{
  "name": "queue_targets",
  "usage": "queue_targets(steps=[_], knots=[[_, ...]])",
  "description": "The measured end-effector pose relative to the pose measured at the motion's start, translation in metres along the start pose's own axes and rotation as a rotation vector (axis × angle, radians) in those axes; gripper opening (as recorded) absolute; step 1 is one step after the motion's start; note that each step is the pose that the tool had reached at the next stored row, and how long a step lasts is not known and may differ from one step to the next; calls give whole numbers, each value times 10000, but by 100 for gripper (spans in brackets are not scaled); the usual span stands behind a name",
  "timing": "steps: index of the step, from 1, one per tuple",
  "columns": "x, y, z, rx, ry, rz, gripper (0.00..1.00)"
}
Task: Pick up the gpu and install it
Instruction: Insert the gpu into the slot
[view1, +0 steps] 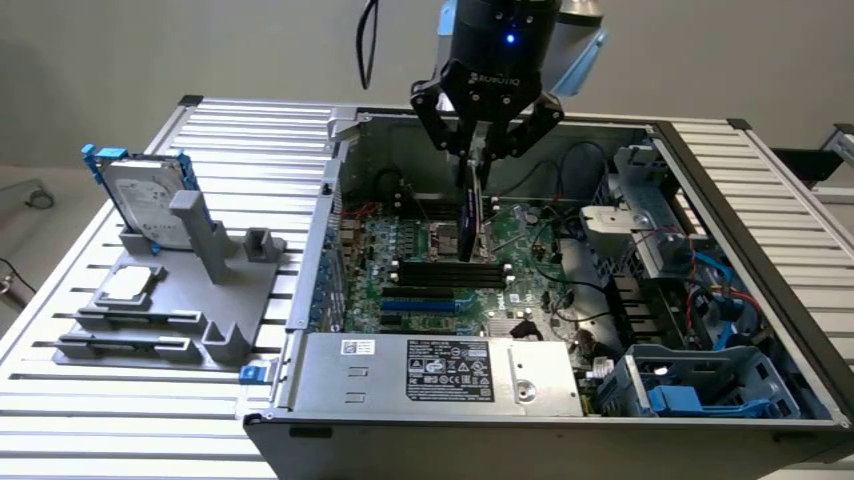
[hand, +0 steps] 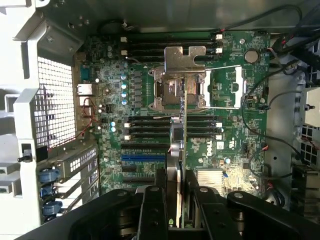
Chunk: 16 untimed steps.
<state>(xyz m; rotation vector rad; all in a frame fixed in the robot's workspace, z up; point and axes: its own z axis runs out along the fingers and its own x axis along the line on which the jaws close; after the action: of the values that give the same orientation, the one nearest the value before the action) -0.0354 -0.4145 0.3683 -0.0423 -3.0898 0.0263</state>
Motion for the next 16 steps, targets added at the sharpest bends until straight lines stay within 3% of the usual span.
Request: queue_targets(steps=[11,13,16], knots=[[0,1,64,-333,-31,-1930,27],[0,1,78,-359,-35,-2292,27],[-1,2,97,-337,-31,-2848,27]])
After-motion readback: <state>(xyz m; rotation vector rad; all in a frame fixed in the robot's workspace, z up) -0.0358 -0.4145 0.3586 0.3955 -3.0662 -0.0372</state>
